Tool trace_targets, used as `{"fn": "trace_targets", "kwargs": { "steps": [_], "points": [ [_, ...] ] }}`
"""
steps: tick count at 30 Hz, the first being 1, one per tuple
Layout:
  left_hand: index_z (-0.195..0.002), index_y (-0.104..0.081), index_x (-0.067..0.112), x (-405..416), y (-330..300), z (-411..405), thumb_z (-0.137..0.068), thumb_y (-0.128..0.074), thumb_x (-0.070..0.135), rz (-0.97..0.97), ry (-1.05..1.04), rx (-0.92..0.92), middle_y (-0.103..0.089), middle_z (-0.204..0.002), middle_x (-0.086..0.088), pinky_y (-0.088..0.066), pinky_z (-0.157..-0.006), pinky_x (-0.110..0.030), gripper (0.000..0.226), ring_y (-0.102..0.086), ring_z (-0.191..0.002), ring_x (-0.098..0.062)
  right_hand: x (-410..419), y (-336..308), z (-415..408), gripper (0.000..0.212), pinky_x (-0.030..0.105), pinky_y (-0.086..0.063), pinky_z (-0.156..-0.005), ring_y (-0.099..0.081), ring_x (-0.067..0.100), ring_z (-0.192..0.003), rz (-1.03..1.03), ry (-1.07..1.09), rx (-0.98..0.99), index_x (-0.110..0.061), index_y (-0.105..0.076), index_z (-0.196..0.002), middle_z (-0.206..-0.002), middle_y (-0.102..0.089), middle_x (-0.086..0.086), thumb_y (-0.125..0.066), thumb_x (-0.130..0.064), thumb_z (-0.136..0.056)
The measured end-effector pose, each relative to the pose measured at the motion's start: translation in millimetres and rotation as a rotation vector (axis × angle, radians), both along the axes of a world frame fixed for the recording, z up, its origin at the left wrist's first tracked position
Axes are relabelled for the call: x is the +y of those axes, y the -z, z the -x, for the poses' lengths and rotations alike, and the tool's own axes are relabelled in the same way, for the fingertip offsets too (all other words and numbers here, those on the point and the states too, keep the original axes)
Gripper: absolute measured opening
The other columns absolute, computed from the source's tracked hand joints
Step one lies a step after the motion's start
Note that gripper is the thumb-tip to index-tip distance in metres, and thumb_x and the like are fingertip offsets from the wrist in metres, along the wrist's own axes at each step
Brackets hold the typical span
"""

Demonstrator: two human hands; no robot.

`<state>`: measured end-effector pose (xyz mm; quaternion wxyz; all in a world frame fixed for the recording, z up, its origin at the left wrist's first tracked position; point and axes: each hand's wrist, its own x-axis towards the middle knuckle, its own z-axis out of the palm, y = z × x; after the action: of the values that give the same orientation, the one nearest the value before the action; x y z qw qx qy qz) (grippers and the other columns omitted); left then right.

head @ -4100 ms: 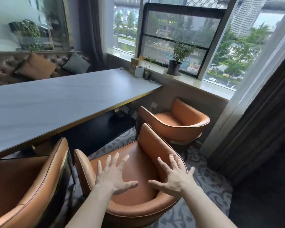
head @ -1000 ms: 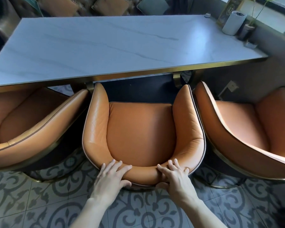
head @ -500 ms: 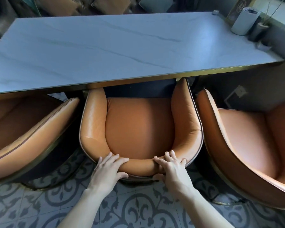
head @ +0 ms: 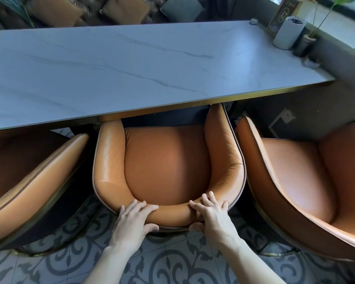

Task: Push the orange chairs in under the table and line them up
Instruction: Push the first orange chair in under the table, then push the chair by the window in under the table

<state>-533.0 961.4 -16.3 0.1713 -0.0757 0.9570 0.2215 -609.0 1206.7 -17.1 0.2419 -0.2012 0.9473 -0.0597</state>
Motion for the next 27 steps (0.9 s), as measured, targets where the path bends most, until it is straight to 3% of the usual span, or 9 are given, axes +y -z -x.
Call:
{"fn": "trace_targets", "kwargs": {
  "steps": [8, 13, 19, 27],
  "points": [
    [-0.145, -0.032, 0.045, 1, -6, 0, -0.090, -0.059, 0.058, 0.058, 0.022, -0.095, -0.029, -0.159, 0.007, -0.010, -0.122, -0.049, 0.062, -0.015, -0.149, -0.020, 6, -32, -16, 0.082, 0.063, -0.009, -0.122, -0.001, 0.026, -0.158, -0.003, 0.044, -0.045, -0.040, -0.023, -0.158, -0.168, -0.015, 0.009, -0.066, -0.054, -0.090],
    [-0.147, -0.027, 0.045, 30, -29, 6, -0.084, -0.050, 0.073, 0.120, 0.051, -0.084, -0.029, -0.159, 0.007, -0.008, -0.122, -0.047, 0.073, -0.019, -0.148, -0.016, 39, -64, -20, 0.092, 0.069, -0.004, -0.122, 0.002, 0.026, -0.159, -0.059, 0.143, -0.002, -0.043, -0.016, -0.159, -0.171, -0.012, 0.009, -0.046, -0.086, -0.083],
    [-0.150, -0.019, 0.046, 103, -68, 18, -0.071, -0.041, 0.089, 0.147, 0.120, -0.041, -0.021, -0.163, 0.006, -0.001, -0.121, -0.054, 0.093, -0.011, -0.150, -0.018, 106, -104, -27, 0.109, 0.077, 0.003, -0.116, 0.009, 0.028, -0.159, -0.118, 0.210, -0.026, -0.047, -0.004, -0.159, -0.172, -0.001, 0.007, -0.023, -0.102, -0.067],
    [-0.151, -0.007, 0.048, 243, -131, -2, -0.065, -0.044, 0.091, 0.179, 0.143, 0.072, 0.003, -0.166, 0.005, 0.007, -0.120, -0.057, 0.103, 0.007, -0.151, -0.019, 255, -151, -59, 0.113, 0.076, 0.003, -0.115, 0.006, 0.030, -0.159, -0.051, 0.269, 0.012, -0.051, 0.004, -0.157, -0.173, 0.004, 0.005, -0.024, -0.105, -0.063]
  ]
}}
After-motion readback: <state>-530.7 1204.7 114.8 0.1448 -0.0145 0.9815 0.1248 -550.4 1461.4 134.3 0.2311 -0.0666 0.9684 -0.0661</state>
